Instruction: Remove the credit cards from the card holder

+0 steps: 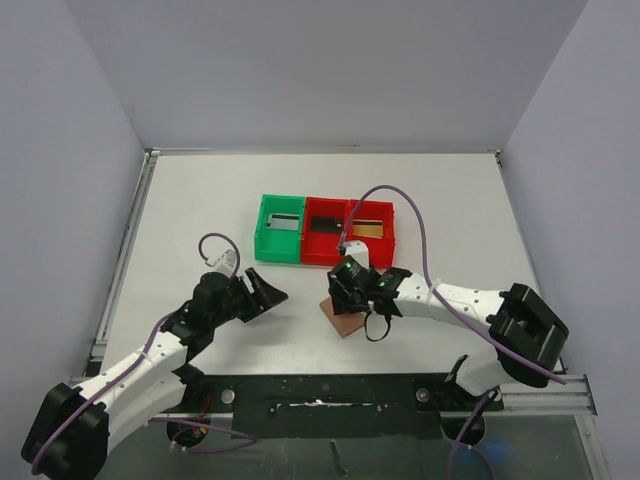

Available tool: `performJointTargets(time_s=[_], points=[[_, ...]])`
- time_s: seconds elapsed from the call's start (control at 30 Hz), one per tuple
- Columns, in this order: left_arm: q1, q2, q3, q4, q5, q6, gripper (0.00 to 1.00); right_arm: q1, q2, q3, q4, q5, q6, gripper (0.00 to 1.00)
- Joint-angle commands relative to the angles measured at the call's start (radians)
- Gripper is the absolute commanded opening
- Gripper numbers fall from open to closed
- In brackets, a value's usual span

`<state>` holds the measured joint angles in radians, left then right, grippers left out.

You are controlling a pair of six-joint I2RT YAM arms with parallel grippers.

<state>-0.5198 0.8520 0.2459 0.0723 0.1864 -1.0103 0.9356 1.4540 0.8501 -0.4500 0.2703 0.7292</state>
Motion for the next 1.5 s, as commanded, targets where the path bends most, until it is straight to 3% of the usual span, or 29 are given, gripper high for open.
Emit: performJointTargets(time_s=[0.0, 0.23, 0.77, 0.93, 1.23, 1.47], points=[[-0.018, -0.013, 0.046, 0.068, -0.019, -0.002, 0.64, -0.012, 0.016, 0.035, 0.010, 0.027, -0.017, 0.55], [-0.040, 0.005, 0.055, 0.080, -0.030, -0.002, 0.62, -0.045, 0.035, 0.010, 0.029, -0.019, 0.002, 0.48], [-0.091, 0.040, 0.073, 0.073, -0.079, 0.001, 0.59, -0.008, 0.051, 0.087, -0.013, -0.014, -0.008, 0.47], [-0.092, 0.032, 0.076, 0.061, -0.082, 0.005, 0.58, 0.000, 0.095, 0.077, -0.021, -0.014, 0.010, 0.38], [-0.106, 0.049, 0.083, 0.074, -0.085, 0.012, 0.56, 0.004, 0.114, 0.030, -0.018, -0.011, 0.046, 0.33], [-0.148, 0.101, 0.124, 0.057, -0.107, 0.021, 0.54, -0.002, 0.081, -0.050, 0.080, -0.049, 0.083, 0.22]])
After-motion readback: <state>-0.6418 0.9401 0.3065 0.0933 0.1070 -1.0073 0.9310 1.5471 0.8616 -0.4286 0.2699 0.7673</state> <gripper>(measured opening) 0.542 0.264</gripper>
